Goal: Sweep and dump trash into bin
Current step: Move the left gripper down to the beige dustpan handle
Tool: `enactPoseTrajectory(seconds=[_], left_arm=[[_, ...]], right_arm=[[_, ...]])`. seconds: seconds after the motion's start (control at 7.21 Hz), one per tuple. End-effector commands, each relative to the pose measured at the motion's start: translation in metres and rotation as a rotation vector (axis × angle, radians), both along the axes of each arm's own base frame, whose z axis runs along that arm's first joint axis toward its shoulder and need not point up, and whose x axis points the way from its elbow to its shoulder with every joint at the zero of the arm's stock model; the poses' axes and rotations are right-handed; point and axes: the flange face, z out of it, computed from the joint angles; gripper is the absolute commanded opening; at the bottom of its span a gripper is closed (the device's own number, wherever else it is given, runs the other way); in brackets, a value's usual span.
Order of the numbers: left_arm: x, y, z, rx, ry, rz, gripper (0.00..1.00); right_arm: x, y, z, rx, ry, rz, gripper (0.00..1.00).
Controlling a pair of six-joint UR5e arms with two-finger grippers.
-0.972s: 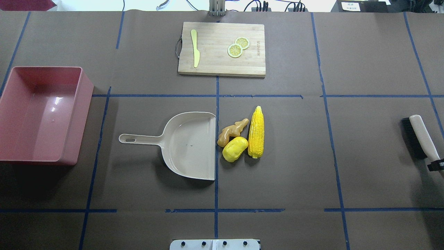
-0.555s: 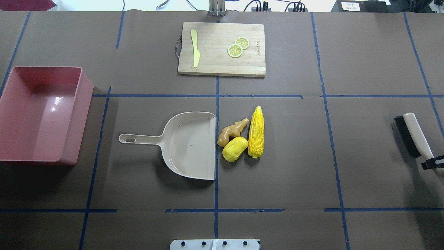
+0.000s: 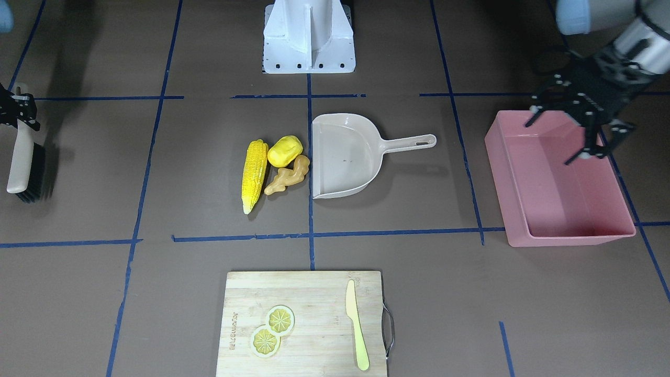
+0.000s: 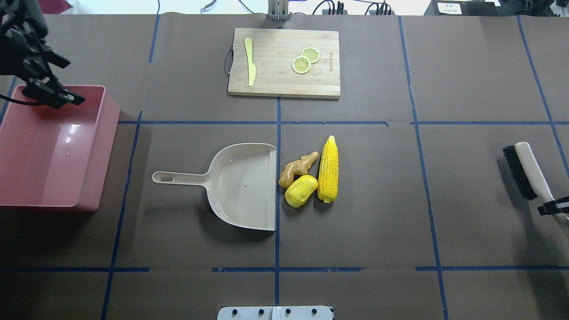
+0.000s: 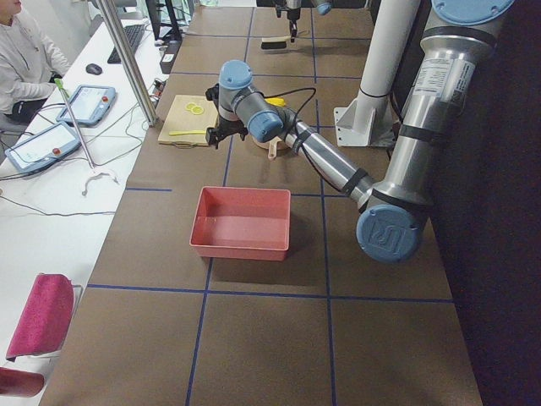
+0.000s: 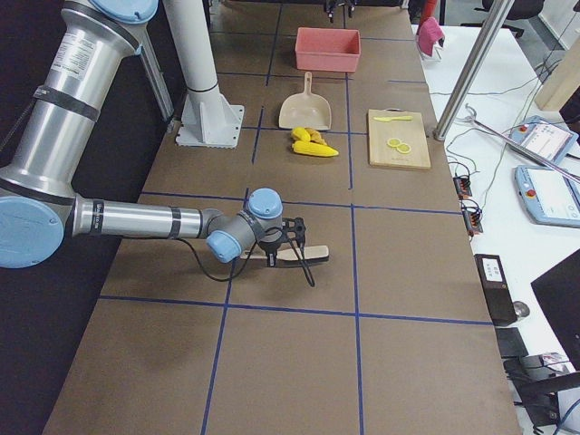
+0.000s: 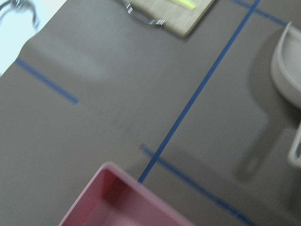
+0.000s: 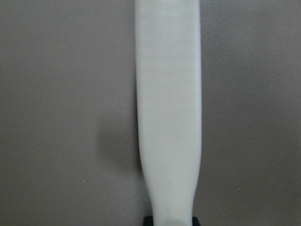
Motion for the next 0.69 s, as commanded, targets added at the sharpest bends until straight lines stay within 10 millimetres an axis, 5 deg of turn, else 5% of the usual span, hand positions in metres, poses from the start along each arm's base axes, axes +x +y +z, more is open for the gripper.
enactPoseTrajectory(seconds=[0.0, 0.56], left_arm=[[0.072, 0.03, -0.03, 0.07, 0.035, 0.144, 1.0], [0.193, 0.106, -0.021, 0.243, 0.039, 0.302, 0.99]], right_arm=[[0.0, -0.001, -0.001, 0.004, 0.0, 0.002, 0.0], [0.001, -0.001, -0.002, 0.009, 0.002, 0.007, 0.0]])
